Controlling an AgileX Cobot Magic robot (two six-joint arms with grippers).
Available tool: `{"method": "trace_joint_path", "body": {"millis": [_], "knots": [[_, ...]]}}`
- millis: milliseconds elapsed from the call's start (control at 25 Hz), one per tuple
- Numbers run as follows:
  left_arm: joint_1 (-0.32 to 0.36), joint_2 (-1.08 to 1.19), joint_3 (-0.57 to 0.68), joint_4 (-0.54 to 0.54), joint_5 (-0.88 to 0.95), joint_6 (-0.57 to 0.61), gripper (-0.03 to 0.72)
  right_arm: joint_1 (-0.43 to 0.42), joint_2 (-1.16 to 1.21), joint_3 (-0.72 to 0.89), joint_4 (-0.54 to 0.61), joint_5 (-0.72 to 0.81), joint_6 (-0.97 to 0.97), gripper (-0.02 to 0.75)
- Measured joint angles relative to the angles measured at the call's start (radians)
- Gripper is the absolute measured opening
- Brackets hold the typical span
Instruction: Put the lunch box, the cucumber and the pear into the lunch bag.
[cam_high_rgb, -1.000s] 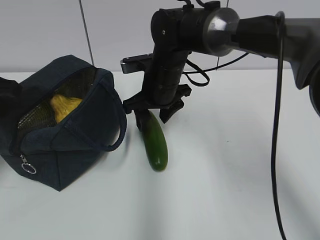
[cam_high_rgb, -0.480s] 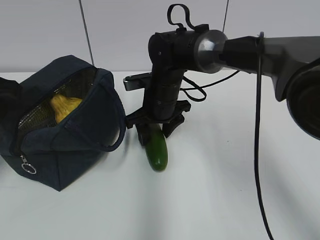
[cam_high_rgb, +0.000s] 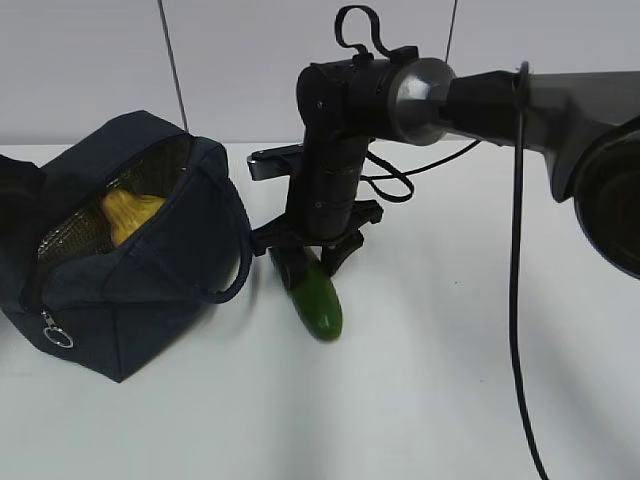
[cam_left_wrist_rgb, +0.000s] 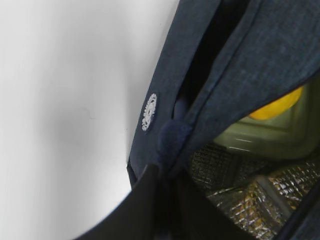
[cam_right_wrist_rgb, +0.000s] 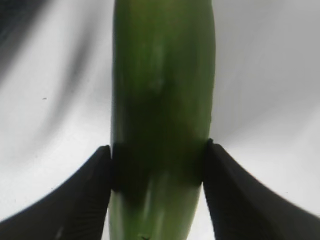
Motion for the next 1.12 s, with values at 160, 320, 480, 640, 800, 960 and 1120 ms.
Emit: {"method": "trace_joint_path", "body": {"millis": [160, 320, 480, 640, 800, 960, 1120], "knots": [[0.000, 0.000, 0.000, 0.000, 0.000, 0.000, 0.001, 0.000, 0.000, -0.002, -0.001, 0.030, -0.001, 0.399], [0.000, 0.000, 0.000, 0.000, 0.000, 0.000, 0.001, 0.000, 0.000, -0.036, -0.036, 0.078, -0.001, 0.398], [0.000, 0.000, 0.000, 0.000, 0.000, 0.000, 0.001, 0.000, 0.000, -0.129, -0.086, 0.093, 0.001, 0.398], [0.000, 0.000, 0.000, 0.000, 0.000, 0.000, 0.001, 0.000, 0.000, -0.253, -0.125, 0.099, 0.015, 0.396], [0.000, 0.000, 0.000, 0.000, 0.000, 0.000, 0.001, 0.000, 0.000, -0.365, -0.136, 0.112, 0.034, 0.396], [0.000, 0.000, 0.000, -0.008, 0.000, 0.000, 0.001, 0.000, 0.000, -0.480, -0.138, 0.115, 0.042, 0.395], [0.000, 0.000, 0.000, -0.030, 0.001, 0.000, 0.001, 0.000, 0.000, -0.560, -0.079, 0.119, 0.043, 0.395]]}}
